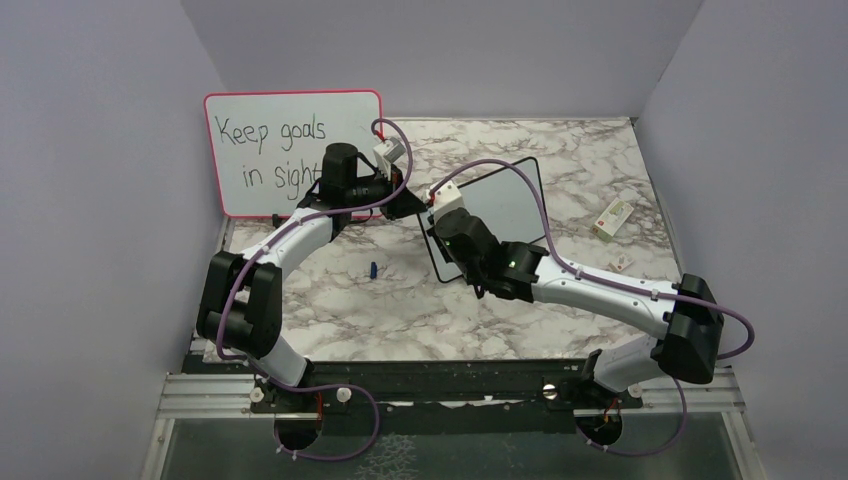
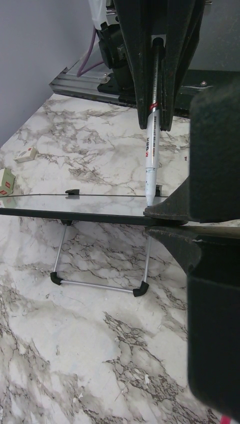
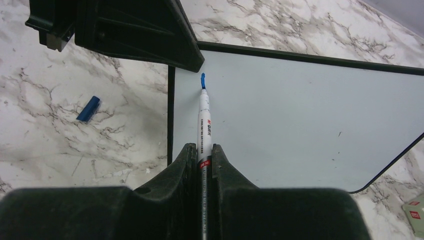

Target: Write a sentence on the whiteboard

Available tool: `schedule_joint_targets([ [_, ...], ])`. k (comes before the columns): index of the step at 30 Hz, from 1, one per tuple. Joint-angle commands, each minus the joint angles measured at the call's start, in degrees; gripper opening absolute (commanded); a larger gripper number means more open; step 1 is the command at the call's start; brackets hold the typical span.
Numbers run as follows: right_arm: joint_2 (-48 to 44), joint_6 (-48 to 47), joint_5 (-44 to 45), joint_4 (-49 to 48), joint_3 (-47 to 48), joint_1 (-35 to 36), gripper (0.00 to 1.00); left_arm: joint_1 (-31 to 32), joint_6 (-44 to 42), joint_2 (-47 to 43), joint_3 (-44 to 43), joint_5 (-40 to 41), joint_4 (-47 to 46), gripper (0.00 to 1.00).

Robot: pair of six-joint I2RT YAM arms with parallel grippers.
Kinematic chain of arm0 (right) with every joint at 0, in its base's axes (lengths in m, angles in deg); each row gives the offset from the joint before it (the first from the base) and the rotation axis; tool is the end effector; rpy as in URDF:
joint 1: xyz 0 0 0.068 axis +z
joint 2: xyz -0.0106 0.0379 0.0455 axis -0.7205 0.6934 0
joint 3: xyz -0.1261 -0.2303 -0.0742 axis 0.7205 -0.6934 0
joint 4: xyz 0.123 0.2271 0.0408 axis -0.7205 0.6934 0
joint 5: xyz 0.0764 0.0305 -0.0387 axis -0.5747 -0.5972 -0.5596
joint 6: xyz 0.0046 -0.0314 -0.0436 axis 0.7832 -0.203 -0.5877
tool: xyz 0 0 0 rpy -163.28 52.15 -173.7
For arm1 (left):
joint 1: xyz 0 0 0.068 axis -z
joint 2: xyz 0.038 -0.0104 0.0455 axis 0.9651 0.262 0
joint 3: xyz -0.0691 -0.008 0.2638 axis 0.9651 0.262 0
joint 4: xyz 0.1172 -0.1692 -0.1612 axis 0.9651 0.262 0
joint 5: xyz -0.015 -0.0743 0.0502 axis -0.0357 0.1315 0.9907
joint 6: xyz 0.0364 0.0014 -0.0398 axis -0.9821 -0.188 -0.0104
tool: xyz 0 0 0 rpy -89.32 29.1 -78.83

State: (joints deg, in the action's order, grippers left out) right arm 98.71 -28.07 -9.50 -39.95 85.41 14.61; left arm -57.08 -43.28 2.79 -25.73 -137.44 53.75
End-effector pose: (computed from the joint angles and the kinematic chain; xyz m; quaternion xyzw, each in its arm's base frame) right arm 0.1776 0.2747 0.3071 -0.2447 0.7999 0.0438 0.5462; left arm 0.3271 -0.1339 0.2671 0.2925 0.7315 -0.4721 0.3956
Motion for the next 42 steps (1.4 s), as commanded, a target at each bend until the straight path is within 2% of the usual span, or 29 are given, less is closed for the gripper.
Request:
schedule_joint_targets([
  [1, 1.10, 1.54, 0.67, 3.42, 1.81, 0.29, 0.01, -0.24, -3.12, -0.15, -0.28, -0.43, 2.27, 0.00],
  [24, 0.05, 3.83, -1.34, 6.38, 0.93, 0.29, 0.01, -0.23, -3.04, -0.22, -0.21, -0.64, 2.26, 0.00],
  [34, -4.65, 2.79, -0.61, 0.80, -0.92, 0.24, 0.01, -0.25, -3.12, -0.12, -0.20, -0.72, 2.28, 0.00],
  [42, -3.45, 2.79, -0.23, -0.13, -1.34, 0.29, 0.01, -0.25, -3.12, -0.11, -0.19, -0.74, 2.28, 0.00],
])
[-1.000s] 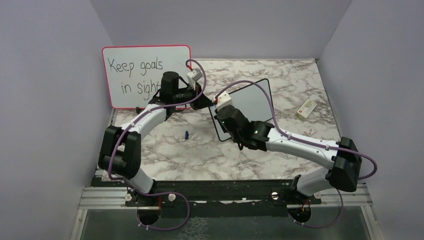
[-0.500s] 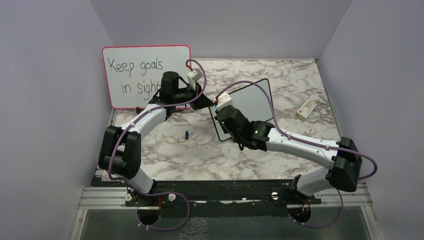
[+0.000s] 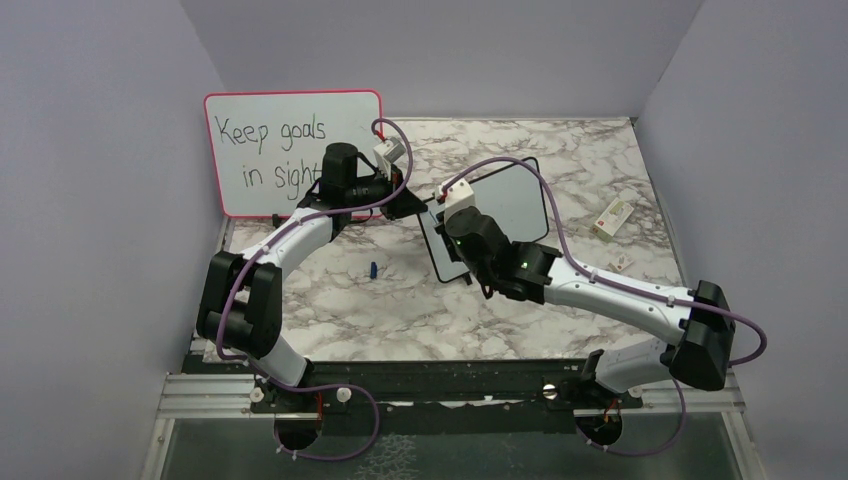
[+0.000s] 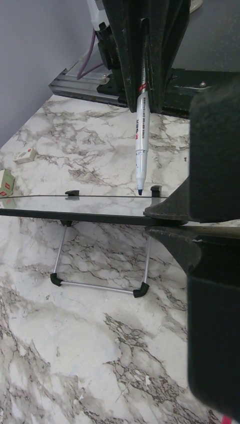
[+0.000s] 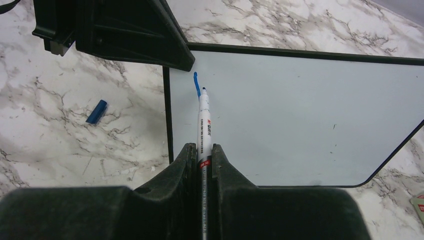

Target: Write a sentence on the whiteboard

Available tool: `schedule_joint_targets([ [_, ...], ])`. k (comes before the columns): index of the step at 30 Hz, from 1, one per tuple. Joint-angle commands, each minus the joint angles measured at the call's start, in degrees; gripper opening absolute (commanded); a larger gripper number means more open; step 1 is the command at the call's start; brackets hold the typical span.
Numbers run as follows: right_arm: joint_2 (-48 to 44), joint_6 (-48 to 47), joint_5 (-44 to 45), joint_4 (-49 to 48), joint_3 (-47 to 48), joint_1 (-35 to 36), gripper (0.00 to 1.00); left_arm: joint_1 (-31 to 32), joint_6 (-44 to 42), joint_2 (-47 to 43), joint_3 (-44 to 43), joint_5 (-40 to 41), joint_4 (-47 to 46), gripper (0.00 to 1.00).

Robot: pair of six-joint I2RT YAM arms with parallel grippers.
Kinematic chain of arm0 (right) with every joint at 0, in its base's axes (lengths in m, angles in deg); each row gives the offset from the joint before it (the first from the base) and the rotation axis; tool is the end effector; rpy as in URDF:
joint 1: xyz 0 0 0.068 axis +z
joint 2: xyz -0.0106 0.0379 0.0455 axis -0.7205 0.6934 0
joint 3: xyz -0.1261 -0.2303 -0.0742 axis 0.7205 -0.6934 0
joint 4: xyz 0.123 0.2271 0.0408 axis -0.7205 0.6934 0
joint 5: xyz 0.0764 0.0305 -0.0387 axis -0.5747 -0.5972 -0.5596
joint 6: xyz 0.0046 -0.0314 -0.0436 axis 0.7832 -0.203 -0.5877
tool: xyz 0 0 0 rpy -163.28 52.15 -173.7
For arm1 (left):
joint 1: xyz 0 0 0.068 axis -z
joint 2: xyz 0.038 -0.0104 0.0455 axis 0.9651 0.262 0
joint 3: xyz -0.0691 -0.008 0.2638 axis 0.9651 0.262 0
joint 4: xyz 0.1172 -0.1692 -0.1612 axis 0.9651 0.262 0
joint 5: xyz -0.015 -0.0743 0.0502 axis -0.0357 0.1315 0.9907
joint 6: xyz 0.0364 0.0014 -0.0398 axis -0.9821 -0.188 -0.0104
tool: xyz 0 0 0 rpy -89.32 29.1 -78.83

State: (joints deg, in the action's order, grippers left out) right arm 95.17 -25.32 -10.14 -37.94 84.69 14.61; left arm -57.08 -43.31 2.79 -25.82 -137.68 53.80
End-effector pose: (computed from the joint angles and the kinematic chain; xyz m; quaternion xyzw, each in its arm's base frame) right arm 0.1702 0.2621 0.3180 -0.2254 0.8034 0.0653 0.5473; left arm 0.3271 -0.1340 0.2676 0.2938 0.7304 -0.4734 0.3951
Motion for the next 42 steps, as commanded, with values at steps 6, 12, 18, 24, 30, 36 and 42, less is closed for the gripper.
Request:
schedule_joint_targets([
  [6, 1.38, -0.05, -0.04, -2.39, -0.46, 0.29, 0.01, -0.25, -3.08, -0.10, -0.11, -0.59, 2.23, 0.00],
  [12, 2.05, -0.28, 0.35, -3.25, -0.38, 0.27, 0.01, -0.25, -3.10, -0.09, -0.10, -0.66, 2.19, 0.00],
  [18, 2.87, -0.32, 0.34, -3.80, -0.44, 0.28, 0.01, -0.25, -3.03, -0.04, -0.10, -0.66, 2.19, 0.00],
  [24, 3.50, -0.31, 1.03, -3.92, -0.55, 0.25, 0.01, -0.25, -3.10, -0.10, -0.10, -0.84, 2.23, 0.00],
  [30, 3.77, -0.49, 2.58, -3.23, -0.64, 0.20, 0.01, -0.25, -3.10, -0.10, -0.06, -1.01, 2.23, 0.00],
  [36, 3.46, -0.56, 4.63, -2.66, -0.90, 0.20, 0.01, -0.25, -3.16, -0.02, -0.02, -1.11, 2.23, 0.00],
  [42, 3.16, -0.41, 5.89, -2.45, -1.07, 0.20, 0.01, -0.25, -3.19, -0.13, 0.00, -1.29, 2.23, 0.00],
])
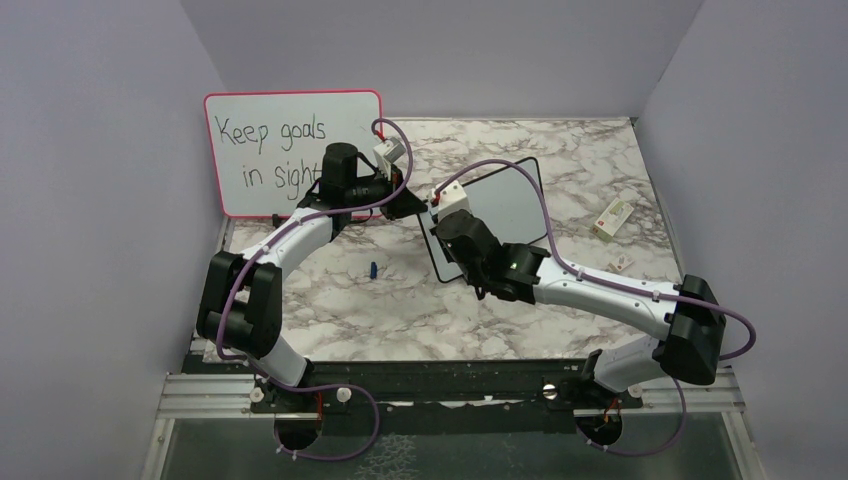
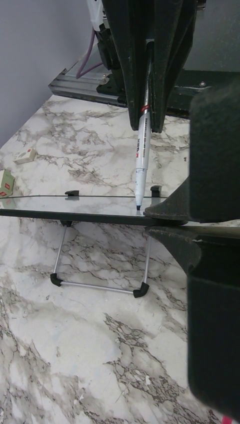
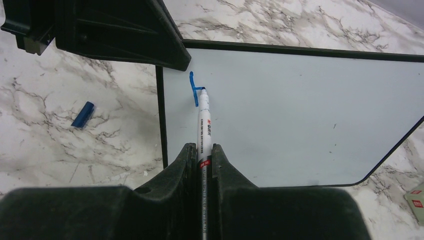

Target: Write a sentence on the whiteboard

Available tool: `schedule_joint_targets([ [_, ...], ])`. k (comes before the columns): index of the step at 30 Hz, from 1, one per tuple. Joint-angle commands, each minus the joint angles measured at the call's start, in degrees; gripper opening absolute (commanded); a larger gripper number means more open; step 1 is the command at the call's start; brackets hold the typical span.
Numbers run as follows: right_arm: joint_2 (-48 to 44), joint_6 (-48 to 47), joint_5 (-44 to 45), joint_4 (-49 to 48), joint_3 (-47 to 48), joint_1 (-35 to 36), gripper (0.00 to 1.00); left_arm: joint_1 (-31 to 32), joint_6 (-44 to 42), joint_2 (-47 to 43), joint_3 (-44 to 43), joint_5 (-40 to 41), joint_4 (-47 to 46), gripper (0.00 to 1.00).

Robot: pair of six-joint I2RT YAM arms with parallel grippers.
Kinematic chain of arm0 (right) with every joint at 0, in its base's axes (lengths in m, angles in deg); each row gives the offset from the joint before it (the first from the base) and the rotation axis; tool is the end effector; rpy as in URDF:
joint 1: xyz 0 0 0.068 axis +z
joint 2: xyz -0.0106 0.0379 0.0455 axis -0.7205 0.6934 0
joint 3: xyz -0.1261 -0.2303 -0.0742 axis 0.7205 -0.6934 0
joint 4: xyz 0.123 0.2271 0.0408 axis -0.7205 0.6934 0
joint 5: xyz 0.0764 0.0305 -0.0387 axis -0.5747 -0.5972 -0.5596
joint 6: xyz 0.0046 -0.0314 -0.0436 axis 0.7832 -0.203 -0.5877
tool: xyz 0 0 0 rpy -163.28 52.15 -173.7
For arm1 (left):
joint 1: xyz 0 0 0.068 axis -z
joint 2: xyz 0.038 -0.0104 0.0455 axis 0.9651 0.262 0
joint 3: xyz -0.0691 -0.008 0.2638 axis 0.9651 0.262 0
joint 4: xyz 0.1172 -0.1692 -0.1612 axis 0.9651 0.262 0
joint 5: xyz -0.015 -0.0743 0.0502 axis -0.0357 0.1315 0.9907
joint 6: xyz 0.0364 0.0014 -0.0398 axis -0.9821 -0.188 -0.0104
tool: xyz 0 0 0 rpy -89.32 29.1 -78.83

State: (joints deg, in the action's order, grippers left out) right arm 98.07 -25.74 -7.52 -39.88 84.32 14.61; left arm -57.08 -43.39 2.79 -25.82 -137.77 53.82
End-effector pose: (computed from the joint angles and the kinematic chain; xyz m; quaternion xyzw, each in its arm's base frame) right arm 0.1765 0.2706 0.3043 -0.2210 0.8056 0.0389 0.5483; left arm 0.3270 -0.1340 0.2676 0.2946 0.7300 -0.4737 0.3950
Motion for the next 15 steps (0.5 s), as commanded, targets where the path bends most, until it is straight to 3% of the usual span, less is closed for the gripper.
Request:
schedule_joint_targets([
  [1, 0.25, 0.01, 3.35, -0.49, -0.71, 0.20, 0.01, -0.25, -3.10, -0.11, -0.02, -1.31, 2.21, 0.00],
  [15, -2.23, -0.01, 1.48, -1.69, -1.49, 0.20, 0.01, -0.25, -3.18, -0.20, -0.02, -1.02, 2.39, 0.00],
])
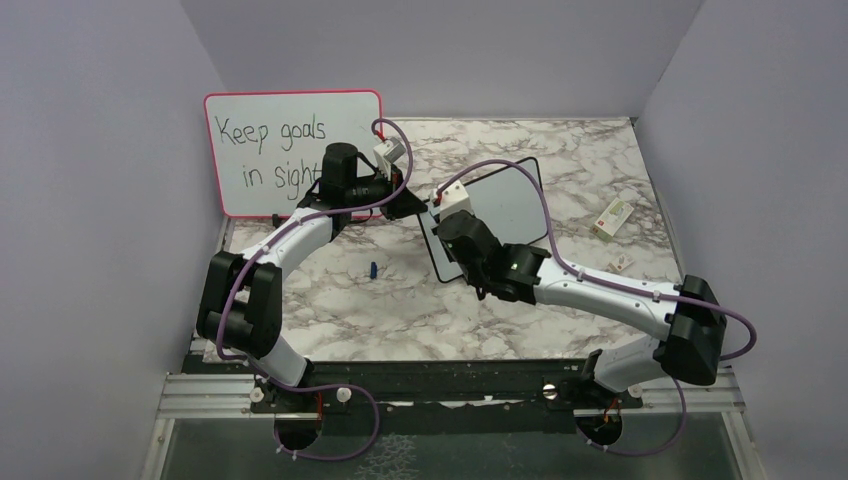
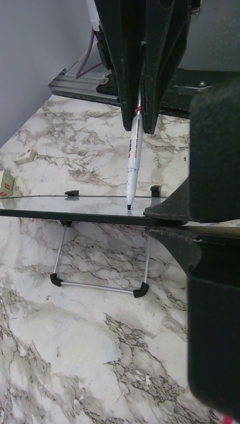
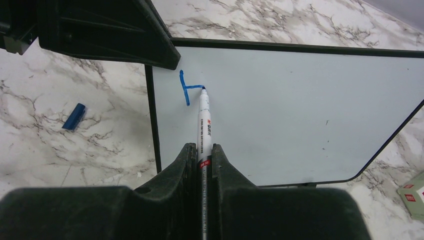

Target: Write a sentence on the whiteboard

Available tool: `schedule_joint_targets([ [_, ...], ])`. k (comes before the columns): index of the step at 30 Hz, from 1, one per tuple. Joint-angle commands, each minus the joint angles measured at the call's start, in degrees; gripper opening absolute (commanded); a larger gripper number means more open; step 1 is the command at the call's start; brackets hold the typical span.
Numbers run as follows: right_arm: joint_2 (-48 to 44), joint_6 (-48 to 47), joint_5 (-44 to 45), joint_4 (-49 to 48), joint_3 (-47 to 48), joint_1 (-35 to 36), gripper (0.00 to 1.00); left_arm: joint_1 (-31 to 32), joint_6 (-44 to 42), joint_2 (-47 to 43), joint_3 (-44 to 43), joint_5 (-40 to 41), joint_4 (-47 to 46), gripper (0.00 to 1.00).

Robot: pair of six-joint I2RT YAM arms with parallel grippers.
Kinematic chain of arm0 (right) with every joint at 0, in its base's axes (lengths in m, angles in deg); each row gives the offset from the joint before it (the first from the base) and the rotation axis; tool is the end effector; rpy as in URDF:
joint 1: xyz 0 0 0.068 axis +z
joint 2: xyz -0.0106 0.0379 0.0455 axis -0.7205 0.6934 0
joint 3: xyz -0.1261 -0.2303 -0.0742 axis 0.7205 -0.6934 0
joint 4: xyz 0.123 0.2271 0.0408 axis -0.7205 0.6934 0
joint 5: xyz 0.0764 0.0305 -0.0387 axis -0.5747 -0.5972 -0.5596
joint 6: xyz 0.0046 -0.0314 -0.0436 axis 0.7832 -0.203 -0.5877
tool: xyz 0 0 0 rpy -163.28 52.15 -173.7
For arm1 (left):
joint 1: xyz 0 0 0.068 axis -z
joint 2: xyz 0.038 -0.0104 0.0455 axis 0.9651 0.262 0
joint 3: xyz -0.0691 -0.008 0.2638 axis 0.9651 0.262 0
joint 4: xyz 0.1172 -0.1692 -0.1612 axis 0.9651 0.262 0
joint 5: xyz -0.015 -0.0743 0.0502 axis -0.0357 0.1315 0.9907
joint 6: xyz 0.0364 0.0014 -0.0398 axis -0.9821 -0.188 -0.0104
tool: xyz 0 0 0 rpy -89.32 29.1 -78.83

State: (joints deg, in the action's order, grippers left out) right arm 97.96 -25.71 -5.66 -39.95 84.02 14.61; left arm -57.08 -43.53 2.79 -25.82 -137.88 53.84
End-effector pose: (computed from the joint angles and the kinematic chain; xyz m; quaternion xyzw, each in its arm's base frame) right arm 0.1766 0.2690 0.3036 -0.2124 0.8053 0.0260 0.5530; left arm 0.3269 -0.1341 0.2676 0.2959 0.7293 -0.4738 0.3950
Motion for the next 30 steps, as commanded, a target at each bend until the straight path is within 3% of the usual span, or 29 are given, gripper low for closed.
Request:
schedule_joint_targets([
  [1, -2.70, -0.09, -0.63, -1.98, -1.33, 0.19, 0.01, -0.25, -3.06, -0.24, -0.02, -0.90, 2.37, 0.00],
  [30, -0.44, -1.68, -1.48, -5.15, 0.74, -0.94, 0.01, -0.25, -2.99, -0.11, -0.11, -1.25, 2.44, 0.00],
])
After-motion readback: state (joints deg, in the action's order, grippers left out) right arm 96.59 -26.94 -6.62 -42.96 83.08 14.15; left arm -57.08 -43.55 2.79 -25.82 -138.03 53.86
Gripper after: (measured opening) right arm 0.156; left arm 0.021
